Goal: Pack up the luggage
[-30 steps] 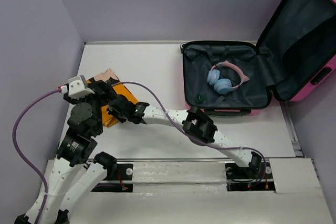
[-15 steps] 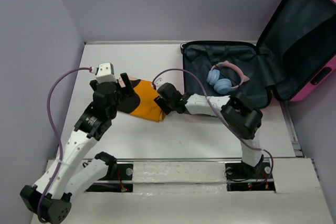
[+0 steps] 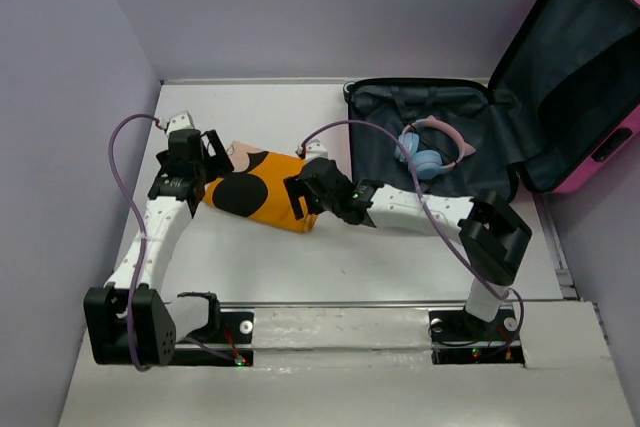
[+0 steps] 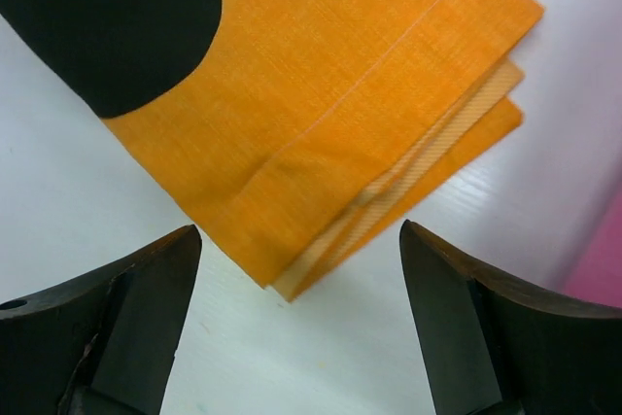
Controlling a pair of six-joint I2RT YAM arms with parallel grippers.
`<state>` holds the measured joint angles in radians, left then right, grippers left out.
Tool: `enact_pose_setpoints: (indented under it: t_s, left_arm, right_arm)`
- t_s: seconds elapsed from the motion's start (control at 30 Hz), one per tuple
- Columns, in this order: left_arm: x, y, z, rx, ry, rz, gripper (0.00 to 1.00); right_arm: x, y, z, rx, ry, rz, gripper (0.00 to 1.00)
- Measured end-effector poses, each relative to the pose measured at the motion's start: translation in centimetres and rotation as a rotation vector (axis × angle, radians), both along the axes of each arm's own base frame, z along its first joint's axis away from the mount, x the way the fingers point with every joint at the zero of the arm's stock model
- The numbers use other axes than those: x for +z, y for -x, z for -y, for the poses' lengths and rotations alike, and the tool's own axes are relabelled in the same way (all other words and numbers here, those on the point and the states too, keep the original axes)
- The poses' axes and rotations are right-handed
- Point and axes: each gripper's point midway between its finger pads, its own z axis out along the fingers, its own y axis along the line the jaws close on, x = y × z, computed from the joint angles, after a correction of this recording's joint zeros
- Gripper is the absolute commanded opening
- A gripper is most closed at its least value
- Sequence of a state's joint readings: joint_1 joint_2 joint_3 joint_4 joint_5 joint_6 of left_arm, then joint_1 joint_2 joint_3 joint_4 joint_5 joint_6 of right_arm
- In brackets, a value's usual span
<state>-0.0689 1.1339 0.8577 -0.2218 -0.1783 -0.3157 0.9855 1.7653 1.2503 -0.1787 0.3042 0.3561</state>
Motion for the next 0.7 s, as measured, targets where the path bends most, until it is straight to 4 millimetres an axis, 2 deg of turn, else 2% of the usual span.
enact_pose_setpoints:
  t_s: [0.07,0.13,0.2,0.27,0.47,0.53,0.6,0.7]
  left_arm:
    - [-1.3,-0.2,-0.9,0.021,0.007,-0.039,0.99]
    - [-2.1,-0.3,-1.2,0.026,0.018,-0.065,0.99]
    - [-2.2,-0.3,-1.2,0.024,0.022,-0.067,0.99]
    - [-1.9,-0.5,-1.2,0.024,0.023,-0.063,0.99]
    - [-1.8,-1.8,-1.2,0.028,0.024,-0.067,0.99]
    - [-2.5,-2.3,-1.2,0.029,0.023,-0.088,0.99]
    - [-3.4,-2.5,-1.2,0.03,0.021,-0.118,0.99]
    - [-4.9,-2.9,-1.2,0.029,0.021,-0.164,0.99]
  right_arm:
    - [-0.9,-0.2,-1.1,-0.072,-0.042,-0.027,0.92]
    - [-2.9,-0.3,-1.5,-0.142,-0.05,-0.065,0.93]
    - [-5.9,-0.2,-1.4,-0.228,-0.042,-0.11,0.93]
    - [-7.9,-0.5,-0.7,-0.311,-0.026,-0.129,0.92]
    - [-7.7,-1.9,-0.3,-0.46,-0.073,-0.109,0.91]
    - [-8.0,-2.4,-0.7,-0.474,-0.072,-0.105,0.85]
    - [-8.1,-3.1,-1.2,-0.478,-0.073,-0.102,0.74]
    - [-8.2,-4.3,-2.5,-0.459,-0.067,-0.086,0.41]
